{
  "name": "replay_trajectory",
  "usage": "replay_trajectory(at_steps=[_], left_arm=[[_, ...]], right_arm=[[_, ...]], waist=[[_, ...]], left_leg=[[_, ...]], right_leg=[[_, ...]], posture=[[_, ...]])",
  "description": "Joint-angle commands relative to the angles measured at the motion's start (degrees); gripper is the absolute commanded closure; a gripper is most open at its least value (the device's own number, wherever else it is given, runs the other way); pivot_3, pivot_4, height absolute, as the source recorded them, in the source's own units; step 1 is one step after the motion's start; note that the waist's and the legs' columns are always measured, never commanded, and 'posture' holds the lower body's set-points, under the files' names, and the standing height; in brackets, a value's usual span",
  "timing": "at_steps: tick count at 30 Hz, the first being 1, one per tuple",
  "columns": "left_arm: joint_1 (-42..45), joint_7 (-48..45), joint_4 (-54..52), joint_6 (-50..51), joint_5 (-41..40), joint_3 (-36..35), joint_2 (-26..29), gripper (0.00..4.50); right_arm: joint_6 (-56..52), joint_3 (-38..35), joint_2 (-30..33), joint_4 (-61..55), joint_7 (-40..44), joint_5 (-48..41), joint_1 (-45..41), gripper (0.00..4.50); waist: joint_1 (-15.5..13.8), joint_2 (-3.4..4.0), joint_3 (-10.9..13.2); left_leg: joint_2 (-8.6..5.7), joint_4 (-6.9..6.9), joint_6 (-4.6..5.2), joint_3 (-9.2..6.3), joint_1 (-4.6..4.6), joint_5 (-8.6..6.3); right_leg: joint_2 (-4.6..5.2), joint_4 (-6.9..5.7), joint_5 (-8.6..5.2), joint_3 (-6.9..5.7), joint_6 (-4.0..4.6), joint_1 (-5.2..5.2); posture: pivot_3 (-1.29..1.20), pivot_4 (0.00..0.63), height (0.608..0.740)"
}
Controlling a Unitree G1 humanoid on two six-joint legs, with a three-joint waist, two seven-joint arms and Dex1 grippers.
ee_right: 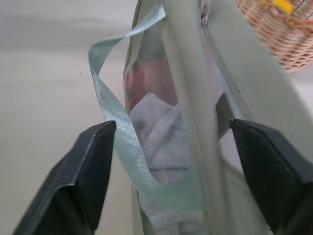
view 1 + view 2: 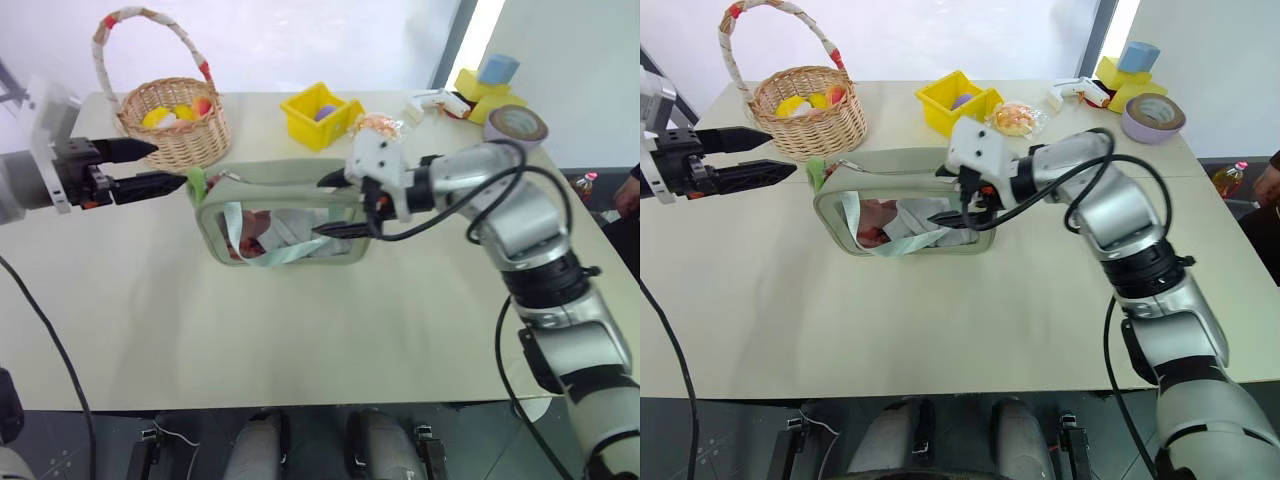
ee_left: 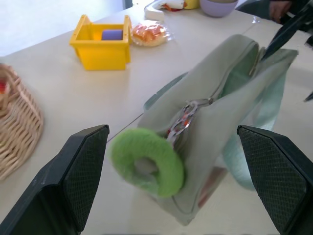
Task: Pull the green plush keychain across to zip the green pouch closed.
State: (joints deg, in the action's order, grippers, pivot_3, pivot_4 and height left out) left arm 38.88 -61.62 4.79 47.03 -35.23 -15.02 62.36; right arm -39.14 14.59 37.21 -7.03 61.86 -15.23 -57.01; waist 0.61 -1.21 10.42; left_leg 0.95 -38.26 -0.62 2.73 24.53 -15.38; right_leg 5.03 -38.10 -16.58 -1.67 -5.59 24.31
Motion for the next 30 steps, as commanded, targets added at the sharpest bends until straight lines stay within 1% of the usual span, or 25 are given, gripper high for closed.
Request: replay_trajectory(at_steps=[1,4,8,9,11,14,16,17,20,24,26,27,28,30], left_arm=[[0.2,-0.6,2.6,-3.7,2.0,-1.4,1.5,0.00],[0.6,-0.5,5.6,-6.1,3.7,-0.6,0.7,0.00],[2.0,0.2,8.3,-9.3,5.9,1.3,-1.4,0.00],[2.1,0.2,8.4,-9.9,6.4,1.9,-1.9,0.00],[2.0,0.1,8.6,-11.9,8.0,3.2,-2.6,0.00],[1.3,0.8,8.9,-15.5,10.6,5.3,-4.7,0.00],[1.5,1.5,9.5,-17.1,11.8,6.2,-6.5,0.00],[1.7,2.0,10.1,-18.2,12.6,6.6,-7.5,0.00],[3.1,4.5,13.2,-21.2,15.0,7.4,-10.3,0.00],[4.3,4.1,15.4,-23.0,15.9,8.1,-12.7,0.00],[4.7,3.9,15.6,-23.2,16.1,8.1,-13.0,0.53],[4.9,3.8,15.5,-22.9,15.9,7.9,-12.9,0.88],[5.0,3.2,15.1,-22.4,15.4,7.5,-12.7,1.34],[5.0,1.7,14.1,-21.1,13.9,6.6,-12.0,2.39]], right_arm=[[-2.0,-3.3,2.0,-3.3,-0.3,-1.3,-0.3,0.90],[0.2,-2.0,2.8,-3.8,-0.2,0.1,2.5,0.90],[2.6,-0.4,1.5,-2.2,-0.5,1.5,4.3,0.90],[3.4,-0.1,1.4,-1.8,-0.5,1.8,4.5,1.13],[4.2,0.0,1.1,-1.3,-0.3,1.8,4.9,1.75],[5.5,0.4,0.9,-0.8,0.1,2.1,5.5,3.21],[5.9,0.6,0.7,-1.2,0.4,2.1,5.9,4.29],[5.9,0.7,0.6,-1.5,0.6,2.1,6.1,4.45],[5.8,1.0,0.8,-2.2,1.1,2.4,6.6,4.45],[5.7,1.1,0.9,-2.5,1.4,2.6,6.8,4.45],[5.4,1.0,0.5,-2.4,1.2,2.6,6.5,4.50],[5.3,0.9,0.5,-2.4,1.1,2.6,6.4,4.50],[5.3,0.9,0.5,-2.3,1.0,2.7,6.4,4.50],[5.2,0.9,0.5,-2.3,0.9,2.8,6.5,4.50]], waist=[[0.1,-0.02,0.0],[0.2,-0.04,0.0],[0.3,-0.03,0.0],[0.2,-0.03,0.0],[0.2,-0.04,0.0],[0.1,-0.04,0.0],[0.1,-0.04,0.0],[0.1,-0.04,0.0],[0.1,-0.05,0.0],[0.2,-0.06,0.0],[0.2,-0.06,0.0],[0.2,-0.06,0.0],[0.2,-0.06,0.0],[0.2,-0.06,0.0]], left_leg=[[-0.01,0.00,0.03,0.01,-0.01,-0.02],[0.00,0.01,0.08,0.02,-0.05,-0.05],[-0.02,0.00,0.08,0.08,-0.05,-0.05],[-0.02,0.00,0.08,0.09,-0.05,-0.05],[0.00,0.00,0.01,0.07,-0.04,-0.01],[-0.01,0.00,-0.01,0.08,-0.03,0.01],[-0.01,-0.02,0.00,0.07,-0.04,0.00],[-0.01,-0.03,-0.01,0.07,-0.04,0.01],[-0.02,-0.04,-0.02,0.07,-0.05,0.01],[-0.03,-0.04,-0.05,0.08,-0.04,0.03],[-0.03,-0.04,-0.07,0.08,-0.04,0.04],[-0.02,-0.04,-0.08,0.08,-0.05,0.04],[-0.02,-0.05,-0.07,0.07,-0.05,0.04],[-0.02,-0.05,-0.08,0.08,-0.05,0.04]], right_leg=[[0.00,0.00,0.00,0.00,0.00,0.00],[-0.04,0.01,0.00,-0.01,0.00,0.00],[-0.04,0.00,0.00,0.00,0.00,0.01],[-0.03,0.00,0.00,0.01,0.00,0.01],[-0.03,-0.01,0.00,0.00,0.00,0.01],[-0.01,-0.01,0.00,0.00,0.00,0.01],[-0.01,-0.01,0.00,0.00,0.00,0.00],[-0.01,-0.01,0.00,0.00,0.00,0.00],[-0.02,-0.02,0.00,0.00,0.00,0.00],[-0.03,-0.03,0.01,-0.01,-0.01,0.00],[-0.03,-0.03,0.01,-0.02,-0.01,0.00],[-0.03,-0.03,0.01,-0.02,-0.01,0.00],[-0.03,-0.03,0.01,-0.02,-0.01,0.00],[-0.03,-0.03,0.01,-0.02,-0.01,0.00]], posture=[[0.00,0.150,0.739],[0.00,0.150,0.739],[0.00,0.150,0.739],[0.00,0.150,0.739],[0.00,0.150,0.739],[0.00,0.150,0.739],[0.00,0.150,0.739],[0.00,0.150,0.739],[0.00,0.150,0.739],[0.00,0.150,0.739],[0.00,0.150,0.739],[0.00,0.150,0.739],[0.00,0.150,0.739],[0.00,0.150,0.739]])
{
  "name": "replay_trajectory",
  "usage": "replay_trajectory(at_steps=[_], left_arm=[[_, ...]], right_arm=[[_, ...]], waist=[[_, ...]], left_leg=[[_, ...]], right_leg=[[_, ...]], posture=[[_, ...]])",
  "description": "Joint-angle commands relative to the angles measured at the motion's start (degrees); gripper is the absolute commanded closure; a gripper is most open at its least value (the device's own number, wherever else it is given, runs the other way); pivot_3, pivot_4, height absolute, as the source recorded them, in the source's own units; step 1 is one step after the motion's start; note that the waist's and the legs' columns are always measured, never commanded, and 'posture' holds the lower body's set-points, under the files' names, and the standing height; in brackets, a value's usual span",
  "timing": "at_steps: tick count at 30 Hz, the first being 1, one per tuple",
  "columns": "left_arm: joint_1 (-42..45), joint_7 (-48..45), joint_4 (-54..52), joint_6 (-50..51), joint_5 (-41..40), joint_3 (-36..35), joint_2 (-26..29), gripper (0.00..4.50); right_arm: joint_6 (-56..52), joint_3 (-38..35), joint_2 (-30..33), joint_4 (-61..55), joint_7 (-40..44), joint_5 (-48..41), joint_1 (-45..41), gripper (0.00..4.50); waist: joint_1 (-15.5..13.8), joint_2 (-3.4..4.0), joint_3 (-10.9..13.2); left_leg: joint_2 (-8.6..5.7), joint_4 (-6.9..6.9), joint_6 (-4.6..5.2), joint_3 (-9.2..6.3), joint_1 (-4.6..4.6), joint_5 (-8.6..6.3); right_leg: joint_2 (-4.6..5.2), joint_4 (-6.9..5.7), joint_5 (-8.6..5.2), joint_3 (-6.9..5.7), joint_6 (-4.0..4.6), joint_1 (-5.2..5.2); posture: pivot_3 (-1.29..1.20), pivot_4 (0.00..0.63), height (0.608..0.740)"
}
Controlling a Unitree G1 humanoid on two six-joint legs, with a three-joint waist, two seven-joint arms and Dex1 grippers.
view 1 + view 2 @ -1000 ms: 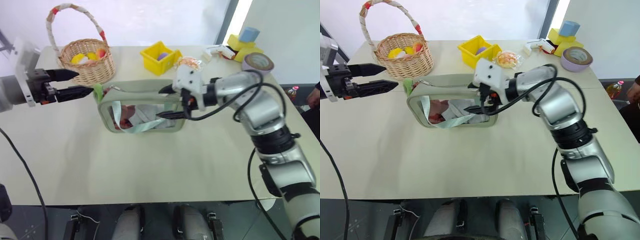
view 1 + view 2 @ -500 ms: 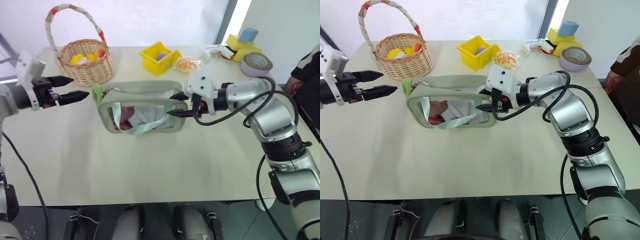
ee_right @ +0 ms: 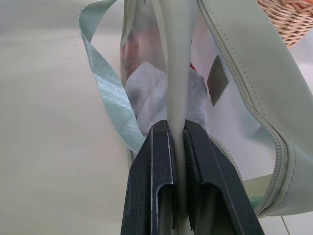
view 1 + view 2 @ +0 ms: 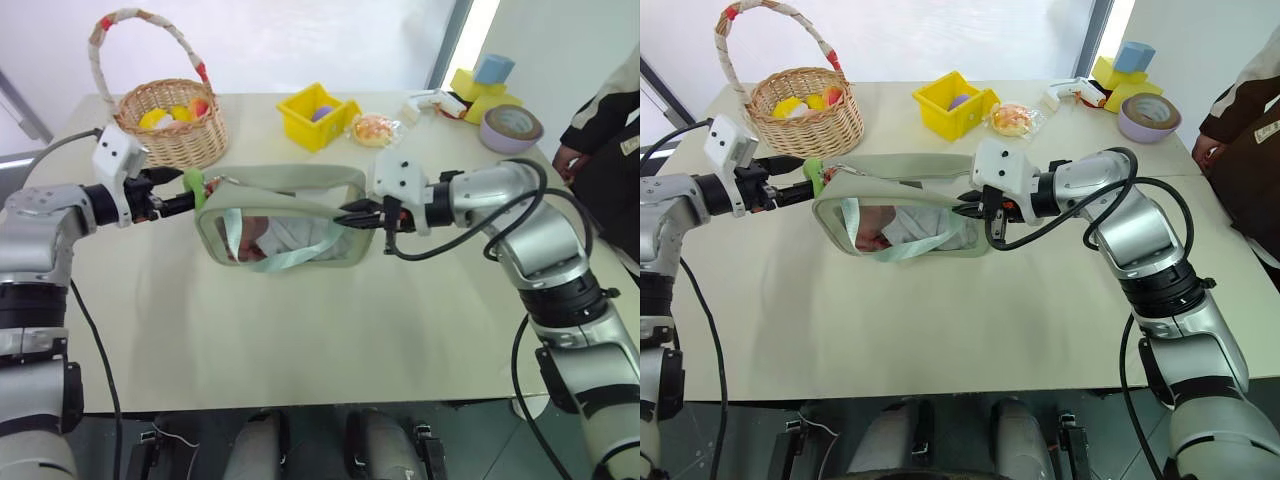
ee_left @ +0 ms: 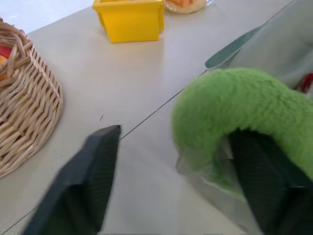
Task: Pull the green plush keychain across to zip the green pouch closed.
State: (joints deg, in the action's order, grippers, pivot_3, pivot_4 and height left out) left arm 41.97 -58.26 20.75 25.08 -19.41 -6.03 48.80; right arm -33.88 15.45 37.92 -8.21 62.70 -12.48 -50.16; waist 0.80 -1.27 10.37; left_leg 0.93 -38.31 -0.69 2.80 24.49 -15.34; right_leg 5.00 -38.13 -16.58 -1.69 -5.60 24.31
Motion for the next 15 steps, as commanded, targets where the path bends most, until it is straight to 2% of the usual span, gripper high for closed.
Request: replay_trajectory(at_steps=[1,4,9,13,15], left_arm=[[1.9,-2.4,-2.4,1.7,-2.6,-2.8,1.9,3.02],[2.1,-4.4,-4.1,4.9,-4.3,-3.5,3.8,4.45],[5.8,-7.8,-8.0,14.5,-10.4,-5.2,7.0,4.45],[11.1,-7.7,-10.5,20.3,-14.3,-4.8,5.4,4.45],[11.9,-8.1,-14.2,19.4,-13.2,-0.4,2.8,4.45]], right_arm=[[-0.2,-0.1,-0.2,-1.0,-0.1,0.1,-0.4,4.50],[-0.5,-0.3,-0.5,-0.6,-0.7,0.4,-0.8,4.50],[-0.2,-0.2,-1.1,0.5,-1.6,1.2,-1.7,4.50],[0.1,-0.4,-1.7,1.7,-2.0,1.6,-2.2,4.50],[0.5,-0.3,-2.2,2.3,-2.2,1.9,-2.5,4.50]], waist=[[0.0,0.00,0.0],[0.1,0.00,0.0],[0.1,0.00,0.0],[0.0,-0.01,0.0],[0.0,0.00,0.0]], left_leg=[[0.00,0.00,0.00,0.00,0.00,0.00],[0.01,0.00,-0.01,-0.01,0.00,0.00],[0.01,0.00,0.00,-0.01,0.00,0.00],[0.01,-0.02,0.01,-0.05,0.00,-0.01],[0.00,-0.02,0.00,-0.04,-0.01,0.00]], right_leg=[[0.00,0.00,0.00,0.00,0.00,0.00],[0.00,-0.01,0.00,0.00,0.00,0.00],[-0.01,-0.01,0.00,0.00,0.00,0.00],[-0.01,-0.01,0.00,0.00,0.00,-0.05],[0.00,0.00,0.00,0.00,0.00,-0.06]], posture=[[0.00,0.150,0.739],[0.00,0.150,0.739],[0.00,0.150,0.739],[0.00,0.150,0.739],[0.00,0.150,0.739]])
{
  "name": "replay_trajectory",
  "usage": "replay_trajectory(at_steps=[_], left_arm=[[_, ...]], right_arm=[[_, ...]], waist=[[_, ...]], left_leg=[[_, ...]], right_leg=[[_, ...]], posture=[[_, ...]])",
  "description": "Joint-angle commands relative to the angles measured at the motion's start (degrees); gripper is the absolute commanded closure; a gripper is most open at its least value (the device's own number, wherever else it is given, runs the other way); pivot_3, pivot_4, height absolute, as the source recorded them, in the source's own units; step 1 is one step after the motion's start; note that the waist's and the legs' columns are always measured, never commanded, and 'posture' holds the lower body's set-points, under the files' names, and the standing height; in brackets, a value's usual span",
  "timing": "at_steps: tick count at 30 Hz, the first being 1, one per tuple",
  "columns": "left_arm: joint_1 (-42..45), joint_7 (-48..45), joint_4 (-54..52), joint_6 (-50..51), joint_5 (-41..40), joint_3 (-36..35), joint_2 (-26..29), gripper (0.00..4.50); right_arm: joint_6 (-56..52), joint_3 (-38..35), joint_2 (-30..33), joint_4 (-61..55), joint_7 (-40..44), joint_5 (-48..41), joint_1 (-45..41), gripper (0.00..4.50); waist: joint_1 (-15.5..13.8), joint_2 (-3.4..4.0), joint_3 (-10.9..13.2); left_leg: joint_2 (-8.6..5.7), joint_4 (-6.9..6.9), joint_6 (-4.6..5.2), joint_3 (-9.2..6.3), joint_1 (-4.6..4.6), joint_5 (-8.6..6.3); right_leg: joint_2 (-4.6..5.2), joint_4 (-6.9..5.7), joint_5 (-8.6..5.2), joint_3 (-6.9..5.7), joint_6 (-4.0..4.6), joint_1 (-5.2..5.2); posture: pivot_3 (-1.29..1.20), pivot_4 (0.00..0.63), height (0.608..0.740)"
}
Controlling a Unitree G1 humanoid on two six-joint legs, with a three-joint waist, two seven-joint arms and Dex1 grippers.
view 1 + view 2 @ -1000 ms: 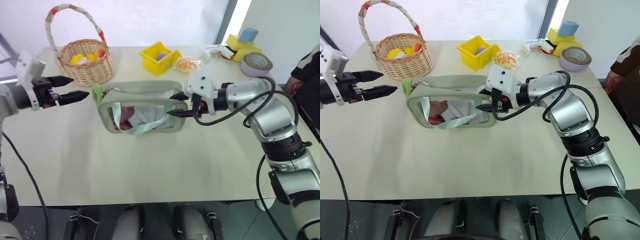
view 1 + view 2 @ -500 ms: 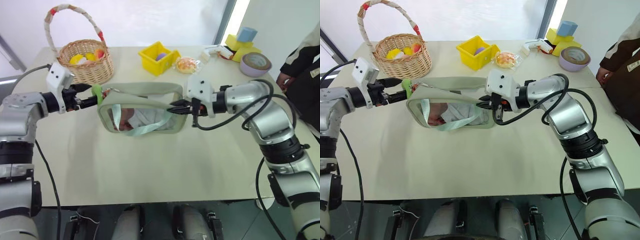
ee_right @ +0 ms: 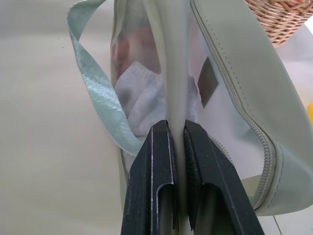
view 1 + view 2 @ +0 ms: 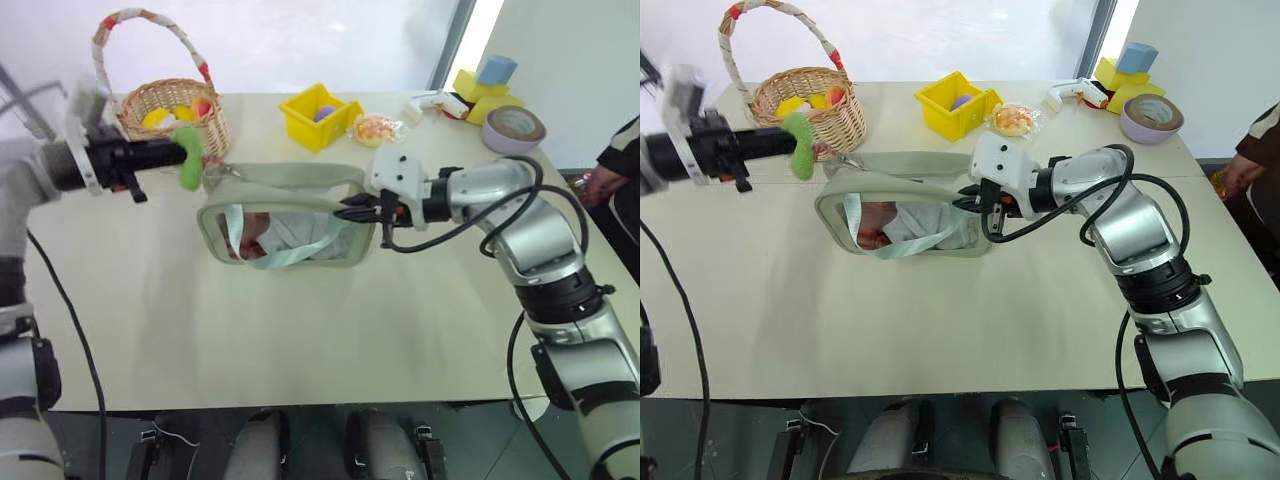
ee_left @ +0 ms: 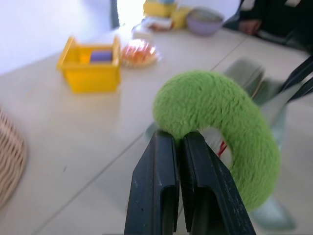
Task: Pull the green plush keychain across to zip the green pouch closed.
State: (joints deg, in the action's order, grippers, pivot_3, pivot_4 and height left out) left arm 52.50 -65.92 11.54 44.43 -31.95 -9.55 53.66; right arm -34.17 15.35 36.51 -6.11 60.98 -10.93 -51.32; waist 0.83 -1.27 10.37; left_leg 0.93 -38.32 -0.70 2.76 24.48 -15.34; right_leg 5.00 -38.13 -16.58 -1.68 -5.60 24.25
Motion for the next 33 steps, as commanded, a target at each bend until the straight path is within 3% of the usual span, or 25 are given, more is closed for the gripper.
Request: replay_trajectory(at_steps=[1,8,11,14,15,18,26,33], left_arm=[[1.1,-0.7,-6.6,-0.8,0.3,5.2,-3.2,4.45],[0.3,0.2,-5.3,-9.2,7.1,10.1,-5.8,4.45],[3.6,2.4,-0.8,-11.1,8.5,8.8,-6.7,3.52],[4.9,2.6,0.1,-11.5,8.9,8.5,-6.4,2.08],[5.2,2.8,0.1,-11.4,9.5,8.5,-5.9,1.40],[5.4,1.8,-0.5,-10.2,10.3,8.4,-2.9,0.07],[-4.2,-7.9,-10.4,-3.7,4.7,3.0,11.4,0.02],[-16.6,-1.8,-12.8,-11.3,9.4,3.3,7.8,0.02]], right_arm=[[0.9,-0.2,-1.0,0.4,-0.6,0.5,-1.4,4.50],[1.7,-0.5,-1.9,1.1,-0.9,1.2,-1.0,4.50],[1.8,-0.6,-2.0,1.2,-1.1,1.3,-0.8,4.50],[2.0,-0.5,-2.3,1.5,-1.3,1.4,-0.7,4.50],[2.2,-0.4,-2.4,1.7,-1.4,1.4,-0.8,4.50],[3.0,-0.3,-2.9,2.7,-1.4,1.6,-1.1,4.50],[5.2,-0.2,-3.8,5.2,-0.8,2.1,-2.1,4.50],[5.0,-0.3,-4.3,5.6,-0.2,2.0,-2.7,4.50]], waist=[[0.0,0.01,0.0],[0.4,0.01,0.0],[0.1,0.01,0.0],[0.0,0.00,0.0],[0.0,0.00,0.0],[0.4,0.00,0.0],[0.4,0.00,0.0],[0.0,-0.03,0.0]], left_leg=[[0.00,0.00,0.00,0.00,-0.01,0.00],[0.01,0.03,-0.15,0.01,-0.04,0.09],[0.01,0.00,-0.17,0.00,-0.05,0.10],[0.00,-0.05,-0.16,0.01,-0.03,0.09],[-0.01,-0.04,-0.14,0.01,-0.02,0.09],[0.01,-0.02,-0.15,0.00,-0.03,0.09],[0.05,0.02,-0.16,0.00,-0.05,0.09],[0.13,0.00,0.08,-0.02,-0.09,-0.04]], right_leg=[[0.00,0.00,0.00,0.00,0.00,-0.02],[-0.11,-0.01,0.00,0.02,0.00,0.02],[-0.10,-0.01,0.00,0.02,0.00,0.01],[-0.07,-0.01,0.00,0.02,0.00,-0.02],[-0.08,-0.01,0.00,0.02,0.00,-0.02],[-0.09,-0.01,0.00,0.02,0.00,-0.01],[-0.12,-0.01,0.00,0.04,0.01,0.00],[-0.10,-0.01,0.00,0.05,0.01,-0.03]], posture=[[0.00,0.150,0.739],[0.00,0.150,0.739],[0.00,0.150,0.739],[0.00,0.150,0.739],[0.00,0.150,0.739],[0.00,0.150,0.739],[0.00,0.150,0.739],[0.00,0.150,0.739]])
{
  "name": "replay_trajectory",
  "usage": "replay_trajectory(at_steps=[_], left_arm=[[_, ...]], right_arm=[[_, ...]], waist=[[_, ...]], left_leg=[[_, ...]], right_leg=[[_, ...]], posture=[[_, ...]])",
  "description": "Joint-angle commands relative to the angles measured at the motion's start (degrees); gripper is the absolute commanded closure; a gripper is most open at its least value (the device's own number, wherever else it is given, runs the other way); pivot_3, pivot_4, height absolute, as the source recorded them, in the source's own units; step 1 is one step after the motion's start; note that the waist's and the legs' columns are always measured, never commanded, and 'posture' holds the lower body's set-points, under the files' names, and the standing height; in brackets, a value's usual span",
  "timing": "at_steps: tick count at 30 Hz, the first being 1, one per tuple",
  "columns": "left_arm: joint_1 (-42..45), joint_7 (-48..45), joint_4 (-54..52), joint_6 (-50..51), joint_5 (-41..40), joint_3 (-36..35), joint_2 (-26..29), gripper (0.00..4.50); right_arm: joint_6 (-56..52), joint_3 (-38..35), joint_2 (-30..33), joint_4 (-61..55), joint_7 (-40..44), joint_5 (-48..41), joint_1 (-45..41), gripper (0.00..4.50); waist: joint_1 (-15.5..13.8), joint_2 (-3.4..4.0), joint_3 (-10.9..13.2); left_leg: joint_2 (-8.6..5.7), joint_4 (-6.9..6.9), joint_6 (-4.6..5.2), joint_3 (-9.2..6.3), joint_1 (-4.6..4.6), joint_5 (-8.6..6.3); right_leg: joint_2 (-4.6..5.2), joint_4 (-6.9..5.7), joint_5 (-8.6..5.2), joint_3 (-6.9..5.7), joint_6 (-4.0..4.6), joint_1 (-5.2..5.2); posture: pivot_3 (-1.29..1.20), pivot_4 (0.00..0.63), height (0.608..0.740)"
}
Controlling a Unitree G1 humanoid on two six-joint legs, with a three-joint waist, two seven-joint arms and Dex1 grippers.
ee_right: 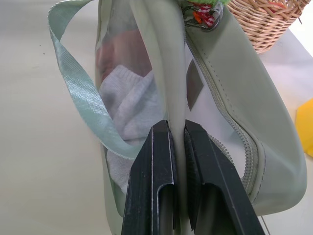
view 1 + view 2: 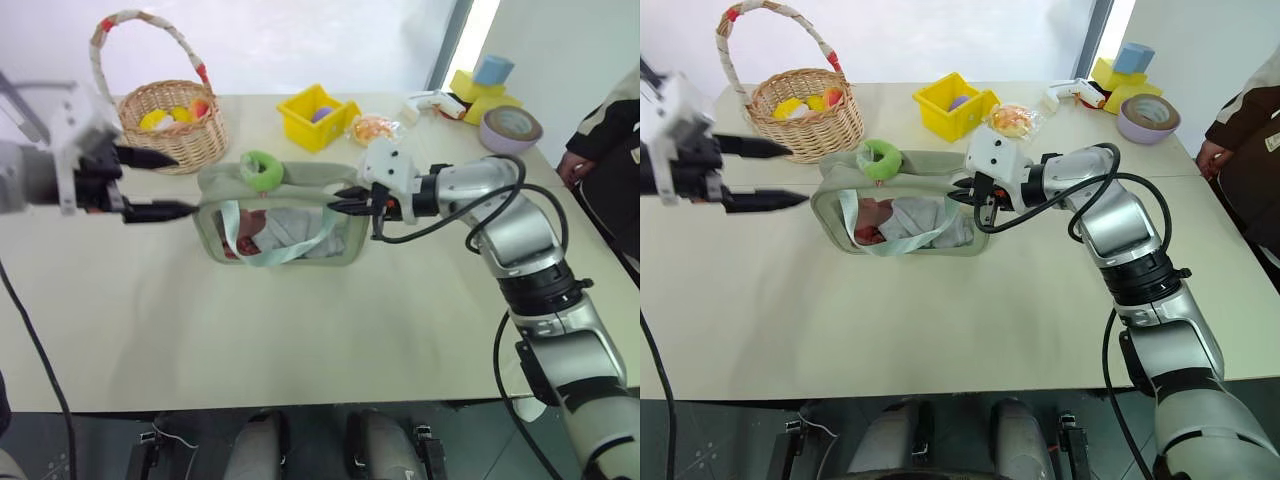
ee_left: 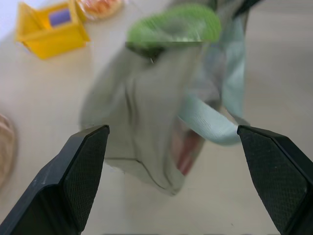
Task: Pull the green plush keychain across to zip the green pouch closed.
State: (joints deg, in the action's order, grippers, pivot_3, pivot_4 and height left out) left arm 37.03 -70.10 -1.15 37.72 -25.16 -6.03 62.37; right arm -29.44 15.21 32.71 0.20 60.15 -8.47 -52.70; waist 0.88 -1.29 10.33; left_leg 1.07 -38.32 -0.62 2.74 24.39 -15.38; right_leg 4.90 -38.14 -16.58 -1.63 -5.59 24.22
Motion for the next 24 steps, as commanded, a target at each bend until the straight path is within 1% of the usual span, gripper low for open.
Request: replay_trajectory(at_steps=[1,3,6,7,9,10,13,14,18,20,22,24], left_arm=[[-1.4,3.3,0.4,-5.4,3.4,0.2,-1.6,0.02],[-1.6,4.1,1.9,-7.5,4.6,0.9,-3.0,0.02],[-0.9,4.6,4.3,-9.8,5.6,1.4,-4.2,0.81],[-0.7,4.0,4.5,-10.0,5.3,1.4,-4.3,1.40],[-0.3,2.9,4.7,-9.9,4.5,1.3,-4.5,2.24],[0.0,2.6,4.9,-10.3,4.7,1.5,-4.5,2.83],[0.6,2.7,6.1,-11.2,5.6,2.0,-4.9,4.31],[1.0,3.1,6.6,-11.3,6.1,2.1,-5.0,4.42],[2.7,3.8,8.6,-12.2,7.4,2.7,-5.7,4.42],[2.8,2.9,9.1,-12.8,7.8,3.2,-5.7,4.50],[2.4,2.4,8.7,-13.1,7.8,3.3,-5.8,4.50],[2.1,2.3,8.3,-13.1,7.8,3.3,-6.0,4.50]], right_arm=[[0.1,-0.2,-0.5,-0.8,0.8,-0.5,-1.3,4.50],[-0.1,-0.2,-0.4,-1.1,1.0,-0.5,-1.3,4.50],[-0.3,-0.2,-0.5,-1.0,1.1,-0.4,-1.6,4.50],[-0.3,-0.2,-0.6,-1.0,1.0,-0.3,-1.6,4.50],[-0.6,-0.2,-0.7,-1.3,0.9,-0.3,-1.6,4.50],[-0.8,-0.3,-0.8,-1.3,0.8,-0.4,-1.6,4.50],[-1.0,-0.4,-0.7,-1.4,0.6,-0.3,-1.5,4.50],[-1.2,-0.4,-0.7,-1.5,0.6,-0.3,-1.5,4.50],[-5.0,-1.5,0.1,-3.9,1.9,-2.7,-1.8,4.50],[-8.0,-2.2,1.3,-5.5,4.3,-5.1,-3.2,3.69],[-9.2,-2.7,1.7,-4.7,5.2,-6.0,-6.1,2.93],[-9.5,-3.1,1.5,-3.2,5.5,-6.4,-8.7,1.92]], waist=[[0.0,-0.01,0.0],[0.1,-0.01,0.0],[0.1,-0.01,0.0],[0.1,-0.01,0.0],[0.1,-0.01,0.0],[0.1,-0.01,0.0],[0.1,-0.01,0.0],[0.1,-0.01,0.0],[0.0,-0.01,0.0],[0.0,-0.01,0.0],[0.0,0.01,0.0],[0.1,0.02,0.0]], left_leg=[[-0.01,0.00,0.00,0.01,0.00,0.00],[-0.01,0.00,-0.01,0.02,0.03,0.00],[-0.08,0.01,-0.03,0.03,0.02,0.02],[-0.08,0.01,-0.02,0.03,0.02,0.01],[-0.08,0.01,-0.01,0.03,0.02,0.01],[-0.08,0.01,-0.01,0.03,0.02,0.01],[-0.08,0.01,-0.02,0.03,0.03,0.01],[-0.08,0.01,-0.01,0.03,0.02,0.01],[-0.08,0.01,-0.01,0.02,0.03,0.01],[-0.09,0.00,-0.02,0.03,0.04,0.01],[-0.09,0.01,-0.02,0.03,0.05,0.01],[-0.09,0.00,-0.02,0.04,0.05,0.01]], right_leg=[[0.00,0.00,0.00,0.00,0.00,0.00],[-0.01,-0.01,0.00,0.00,0.00,0.01],[-0.02,-0.01,0.00,0.00,0.00,0.01],[-0.02,-0.01,0.00,0.00,0.00,0.01],[-0.02,-0.01,0.00,-0.01,0.00,0.01],[-0.02,-0.01,0.00,-0.01,0.00,0.01],[-0.02,-0.01,0.00,-0.01,0.00,0.01],[-0.02,-0.01,0.00,-0.01,0.00,0.01],[-0.02,-0.01,0.00,-0.02,0.00,0.01],[-0.01,-0.01,0.00,-0.02,0.00,0.01],[-0.01,-0.01,0.00,-0.02,0.00,0.02],[-0.01,-0.02,0.00,-0.01,0.00,0.04]], posture=[[0.00,0.150,0.739],[0.00,0.150,0.739],[0.00,0.150,0.739],[0.00,0.150,0.739],[0.00,0.150,0.739],[0.00,0.150,0.739],[0.00,0.150,0.739],[0.00,0.150,0.739],[0.00,0.150,0.739],[0.00,0.150,0.739],[0.00,0.150,0.739],[0.00,0.150,0.739]])
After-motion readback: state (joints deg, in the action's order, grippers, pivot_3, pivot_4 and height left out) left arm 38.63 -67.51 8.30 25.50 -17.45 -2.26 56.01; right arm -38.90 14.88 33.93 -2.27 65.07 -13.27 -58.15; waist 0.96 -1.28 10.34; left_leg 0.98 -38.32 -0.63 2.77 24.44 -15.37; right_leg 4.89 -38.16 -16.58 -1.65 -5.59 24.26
